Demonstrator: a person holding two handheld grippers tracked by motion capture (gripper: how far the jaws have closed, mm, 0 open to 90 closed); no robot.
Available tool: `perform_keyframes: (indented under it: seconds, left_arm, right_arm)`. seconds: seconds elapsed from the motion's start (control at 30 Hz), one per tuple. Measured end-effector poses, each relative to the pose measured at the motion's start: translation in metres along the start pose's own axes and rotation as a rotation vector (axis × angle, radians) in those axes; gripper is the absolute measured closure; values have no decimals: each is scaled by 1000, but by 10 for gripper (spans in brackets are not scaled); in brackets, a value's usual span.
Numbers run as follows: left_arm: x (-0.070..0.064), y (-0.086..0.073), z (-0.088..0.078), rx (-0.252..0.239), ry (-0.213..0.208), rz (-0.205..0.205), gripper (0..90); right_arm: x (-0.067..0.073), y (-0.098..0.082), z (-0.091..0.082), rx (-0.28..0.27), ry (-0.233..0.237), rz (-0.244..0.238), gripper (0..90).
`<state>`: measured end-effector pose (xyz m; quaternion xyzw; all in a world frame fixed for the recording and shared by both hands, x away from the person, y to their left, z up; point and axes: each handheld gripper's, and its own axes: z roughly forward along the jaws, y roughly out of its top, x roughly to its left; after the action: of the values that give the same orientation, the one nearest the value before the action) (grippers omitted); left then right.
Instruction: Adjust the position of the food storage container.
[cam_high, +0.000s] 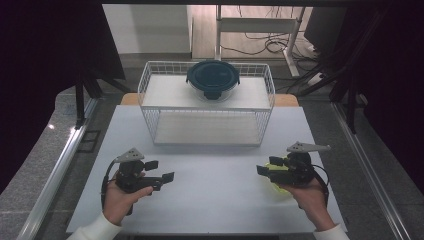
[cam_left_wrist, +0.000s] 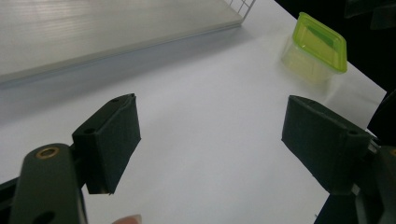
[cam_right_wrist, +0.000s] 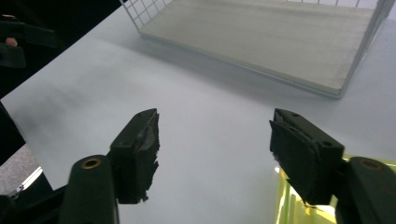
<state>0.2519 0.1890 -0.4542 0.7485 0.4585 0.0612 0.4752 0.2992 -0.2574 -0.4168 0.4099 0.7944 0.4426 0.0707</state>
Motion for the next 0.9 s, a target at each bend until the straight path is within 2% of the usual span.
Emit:
perform_keyframes:
  seconds: [0.1,0.2,0.3,0.37,0.43,0.57,0.63,0.7,0.9]
  left_arm:
    - [2,-1,2,8,6,-3,185]
    - [5,-1,2,9,15,-9,184]
    - [6,-2,2,9,23,-8,184]
    - [8,-3,3,15,41,4,184]
    - [10,-5,5,21,70,13,185]
    - [13,-8,9,42,71,8,182]
    - [14,-9,11,51,70,12,181]
    - [13,-10,12,59,68,13,180]
    - [9,-11,14,71,62,19,180]
  right_arm:
    - [-5,1,0,15,-28,2,367]
    - [-15,3,-2,28,-53,7,441]
    - [-27,7,-6,55,-103,-10,526]
    - [-39,10,-7,78,-164,-25,581]
    - [-56,13,-11,103,-197,-4,650]
    - [-83,18,-17,97,-274,11,740]
    - [-98,20,-20,112,-324,24,800]
    - [-114,17,-23,130,-346,46,867]
    - [-135,4,-30,184,-417,69,884]
